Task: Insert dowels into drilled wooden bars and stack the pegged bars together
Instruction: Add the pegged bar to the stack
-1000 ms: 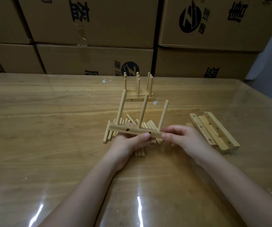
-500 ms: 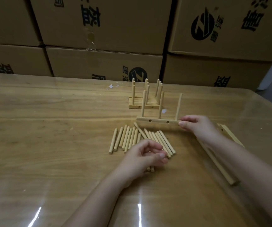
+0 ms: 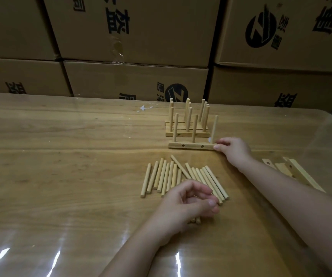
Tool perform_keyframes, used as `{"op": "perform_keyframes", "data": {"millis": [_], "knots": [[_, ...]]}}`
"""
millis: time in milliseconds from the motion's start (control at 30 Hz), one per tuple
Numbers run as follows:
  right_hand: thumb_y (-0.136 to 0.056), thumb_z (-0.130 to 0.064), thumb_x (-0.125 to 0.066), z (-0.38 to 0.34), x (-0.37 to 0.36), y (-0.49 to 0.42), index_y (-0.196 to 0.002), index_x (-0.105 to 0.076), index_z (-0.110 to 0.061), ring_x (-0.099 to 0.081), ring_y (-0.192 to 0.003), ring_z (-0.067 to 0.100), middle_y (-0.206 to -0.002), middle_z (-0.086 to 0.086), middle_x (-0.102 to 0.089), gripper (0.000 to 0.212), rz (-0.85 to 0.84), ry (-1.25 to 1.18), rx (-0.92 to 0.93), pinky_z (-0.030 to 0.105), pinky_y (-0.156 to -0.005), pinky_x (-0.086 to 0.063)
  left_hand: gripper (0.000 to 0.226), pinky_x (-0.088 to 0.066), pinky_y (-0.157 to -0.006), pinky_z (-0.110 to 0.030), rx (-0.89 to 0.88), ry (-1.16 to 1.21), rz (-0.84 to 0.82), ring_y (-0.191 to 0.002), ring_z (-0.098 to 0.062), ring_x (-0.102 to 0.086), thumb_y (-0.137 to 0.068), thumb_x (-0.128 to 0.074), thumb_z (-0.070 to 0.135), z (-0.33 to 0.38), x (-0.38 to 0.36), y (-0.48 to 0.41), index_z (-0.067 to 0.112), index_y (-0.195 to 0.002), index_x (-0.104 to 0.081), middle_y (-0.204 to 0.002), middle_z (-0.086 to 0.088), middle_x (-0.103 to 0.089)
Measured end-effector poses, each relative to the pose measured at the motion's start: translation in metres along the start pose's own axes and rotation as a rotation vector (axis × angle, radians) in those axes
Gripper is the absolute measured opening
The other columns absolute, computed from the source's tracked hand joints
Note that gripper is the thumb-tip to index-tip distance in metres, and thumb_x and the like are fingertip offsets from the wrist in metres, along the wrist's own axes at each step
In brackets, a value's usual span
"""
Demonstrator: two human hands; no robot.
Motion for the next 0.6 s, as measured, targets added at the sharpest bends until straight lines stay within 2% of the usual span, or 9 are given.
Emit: {"op": "perform_keyframes", "data": {"millis": [300,433,600], "knots": [[-0.09,-0.028,-0.058,-0.008,-0.013,-0.018,-0.119,-0.063,-0.018,-0.048,-0.119,0.029,-0.135,0.009,-0.05,0.032,0.033,0.136,0.05,0.04,-0.098,-0.04,0.018,-0.055,-0.072,-0.024,0.001,0.011,-0.023,-0.081,-0.019,-0.07,-0.083,-0.063,-0.006,0.004,-0.001,0.0,0.004,-0.097,-0.06,-0.088,-0.005,-0.072],[-0.092,-0.027,-0.055,-0.011,-0.016,-0.022,-0.121,-0.061,-0.016,-0.052,-0.109,0.026,-0.128,0.006,-0.053,0.032,0.042,0.153,0.073,0.032,-0.082,-0.041,0.018,-0.055,-0.072,-0.025,-0.014,0.017,-0.03,-0.081,-0.019,-0.07,-0.083,-0.064,-0.006,0.004,0.001,0.001,0.003,-0.098,-0.06,-0.089,-0.007,-0.072],[-0.093,-0.029,-0.052,-0.013,-0.016,-0.025,-0.124,-0.058,-0.014,-0.053,-0.108,0.027,-0.131,0.009,-0.05,0.034,0.045,0.213,0.08,0.034,-0.084,-0.043,0.024,-0.055,-0.071,-0.025,-0.028,0.016,-0.026,-0.081,-0.021,-0.07,-0.075,-0.068,0.005,0.002,-0.001,0.0,0.003,-0.097,-0.06,-0.089,-0.008,-0.073]]}}
Point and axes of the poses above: each hand's wrist, its own y-axis away from the middle knuckle, its own x-axis out of the back of the hand, z = x × y, the point moved 4 cm from there along -y, towards the middle knuckle
